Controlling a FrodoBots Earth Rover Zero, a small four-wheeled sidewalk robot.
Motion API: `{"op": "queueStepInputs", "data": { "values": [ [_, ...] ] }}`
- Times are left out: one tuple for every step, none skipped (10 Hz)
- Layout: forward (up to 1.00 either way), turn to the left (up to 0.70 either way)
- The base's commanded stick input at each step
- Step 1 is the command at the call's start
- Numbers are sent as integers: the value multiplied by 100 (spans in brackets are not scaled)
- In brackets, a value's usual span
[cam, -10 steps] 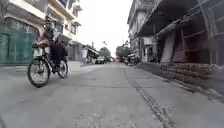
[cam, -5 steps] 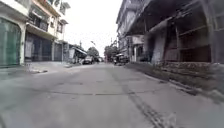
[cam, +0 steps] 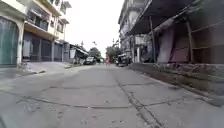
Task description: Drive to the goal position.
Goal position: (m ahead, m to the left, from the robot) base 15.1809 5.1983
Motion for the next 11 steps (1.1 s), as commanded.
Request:
{"op": "queueStepInputs", "data": {
  "values": [
    [100,0],
    [100,0],
    [100,0],
    [100,0],
    [100,0],
    [100,0],
    [100,0],
    [100,0],
    [100,0],
    [100,2],
    [100,0]
  ]
}}
